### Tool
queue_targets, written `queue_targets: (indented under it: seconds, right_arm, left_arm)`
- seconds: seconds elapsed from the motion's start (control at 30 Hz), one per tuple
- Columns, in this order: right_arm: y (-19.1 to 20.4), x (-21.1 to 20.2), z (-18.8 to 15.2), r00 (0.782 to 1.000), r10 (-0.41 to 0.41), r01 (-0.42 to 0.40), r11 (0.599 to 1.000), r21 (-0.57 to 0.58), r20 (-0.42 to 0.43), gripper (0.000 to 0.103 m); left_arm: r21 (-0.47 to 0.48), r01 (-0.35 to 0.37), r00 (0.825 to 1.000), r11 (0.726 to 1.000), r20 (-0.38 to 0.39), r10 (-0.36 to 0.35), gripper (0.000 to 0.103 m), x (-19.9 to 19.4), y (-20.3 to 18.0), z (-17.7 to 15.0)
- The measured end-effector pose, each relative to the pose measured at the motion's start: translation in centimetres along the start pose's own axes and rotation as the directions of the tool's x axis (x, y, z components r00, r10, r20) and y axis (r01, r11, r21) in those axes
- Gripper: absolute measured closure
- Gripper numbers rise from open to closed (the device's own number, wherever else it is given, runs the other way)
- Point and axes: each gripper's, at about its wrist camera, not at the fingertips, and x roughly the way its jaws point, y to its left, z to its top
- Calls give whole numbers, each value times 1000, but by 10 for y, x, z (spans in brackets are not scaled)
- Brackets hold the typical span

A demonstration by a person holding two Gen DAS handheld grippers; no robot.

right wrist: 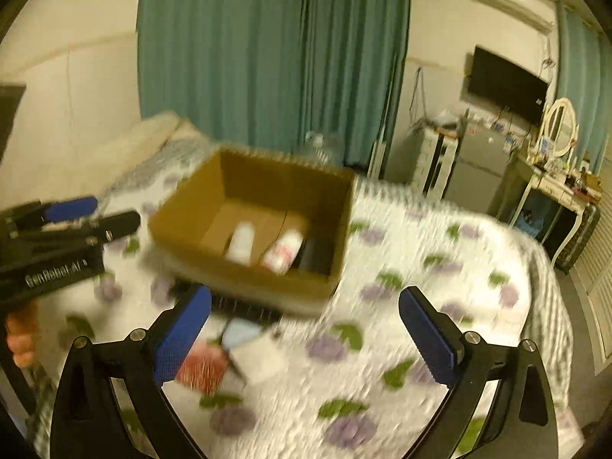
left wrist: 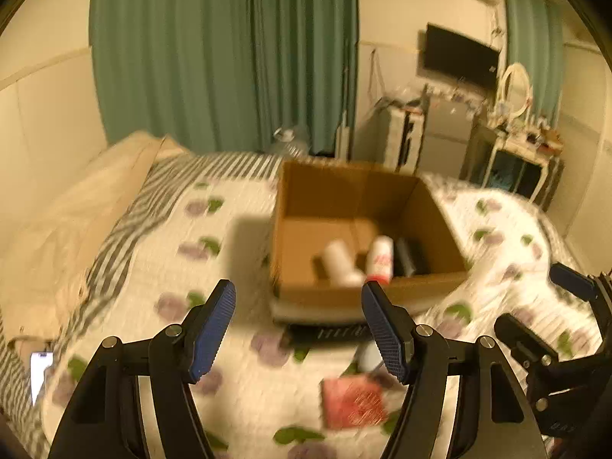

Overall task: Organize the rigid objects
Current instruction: 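Grasp the pink rose card with the left gripper while the right grasps the white charger block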

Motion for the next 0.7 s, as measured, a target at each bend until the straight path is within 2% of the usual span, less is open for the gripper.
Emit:
queue_targets:
  seconds: [0.17, 0.33, 0.6, 0.7]
  right_arm:
    - [14, 48, -35, 990, 28, -29, 1000, -6, -135, 4]
    - [22, 93, -55, 966, 48, -53, 999, -10, -255, 4]
    - [30, 138, -60, 935, 83, -89, 996, -2, -346, 4]
    - [32, 150, -62, 928, 91, -96, 995, 4, -360, 9]
  left_arm:
    - [-9, -21, 998, 1000, -66, 21, 32, 25, 11, -38]
    - [13, -31, 987, 999, -160, 33, 32, 58, 15, -64]
    - [36, -32, 973, 999, -229, 39, 32, 77, 15, -78]
    - [50, -27, 969, 998, -243, 38, 32, 78, 11, -81]
